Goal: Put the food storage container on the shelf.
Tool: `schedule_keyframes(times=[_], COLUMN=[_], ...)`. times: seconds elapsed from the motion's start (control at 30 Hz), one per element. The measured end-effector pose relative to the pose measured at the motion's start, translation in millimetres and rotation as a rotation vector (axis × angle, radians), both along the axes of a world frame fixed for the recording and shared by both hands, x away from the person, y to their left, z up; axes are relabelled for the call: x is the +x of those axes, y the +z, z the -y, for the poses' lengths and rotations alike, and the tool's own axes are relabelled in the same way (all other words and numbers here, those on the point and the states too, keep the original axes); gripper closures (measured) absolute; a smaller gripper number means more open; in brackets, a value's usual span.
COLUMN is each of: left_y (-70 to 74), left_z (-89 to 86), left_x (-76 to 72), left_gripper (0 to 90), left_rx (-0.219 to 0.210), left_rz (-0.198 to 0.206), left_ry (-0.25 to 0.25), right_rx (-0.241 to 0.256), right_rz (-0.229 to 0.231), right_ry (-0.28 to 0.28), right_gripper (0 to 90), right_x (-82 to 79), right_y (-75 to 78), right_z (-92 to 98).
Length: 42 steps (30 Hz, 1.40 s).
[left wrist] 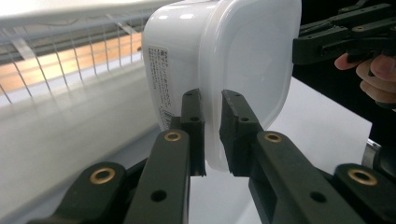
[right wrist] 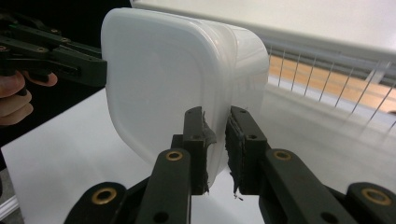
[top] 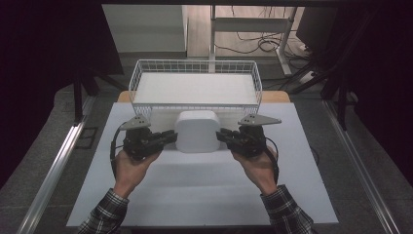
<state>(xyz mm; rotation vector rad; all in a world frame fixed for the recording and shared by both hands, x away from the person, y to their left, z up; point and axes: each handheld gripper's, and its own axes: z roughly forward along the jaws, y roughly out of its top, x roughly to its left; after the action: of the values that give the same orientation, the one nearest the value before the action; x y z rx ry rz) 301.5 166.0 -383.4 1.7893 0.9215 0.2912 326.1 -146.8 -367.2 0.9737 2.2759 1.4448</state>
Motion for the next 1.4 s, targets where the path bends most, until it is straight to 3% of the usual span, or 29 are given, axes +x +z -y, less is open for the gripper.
schedule_keyframes(times=[0.43, 0.67, 0.9, 1.13, 1.4], left_y=[47.6, 72.7, 79.2, 77.0, 75.0], left_z=[-6.4, -9.7, -11.0, -8.3, -3.4], left_x=[21.1, 39.6, 56.5, 77.9, 91.5], left_gripper=[80.6, 80.4, 80.2, 79.3, 75.2], left_rx=[-0.007, -0.015, -0.013, -0.009, -0.008], left_rz=[0.063, 0.080, 0.068, 0.045, 0.024], left_ry=[0.026, 0.025, 0.030, 0.056, 0.073], right_rx=[0.035, 0.044, 0.025, 0.034, 0.052], right_rz=[0.055, 0.077, 0.088, 0.040, -0.001], right_ry=[-0.004, -0.023, -0.039, -0.055, -0.082], right_gripper=[77.5, 77.4, 77.2, 76.7, 73.3], right_x=[23.7, 39.6, 54.6, 78.2, 91.6], right_y=[43.8, 70.7, 82.6, 79.6, 77.3], right_z=[-8.3, -12.7, -16.7, -18.8, -19.8])
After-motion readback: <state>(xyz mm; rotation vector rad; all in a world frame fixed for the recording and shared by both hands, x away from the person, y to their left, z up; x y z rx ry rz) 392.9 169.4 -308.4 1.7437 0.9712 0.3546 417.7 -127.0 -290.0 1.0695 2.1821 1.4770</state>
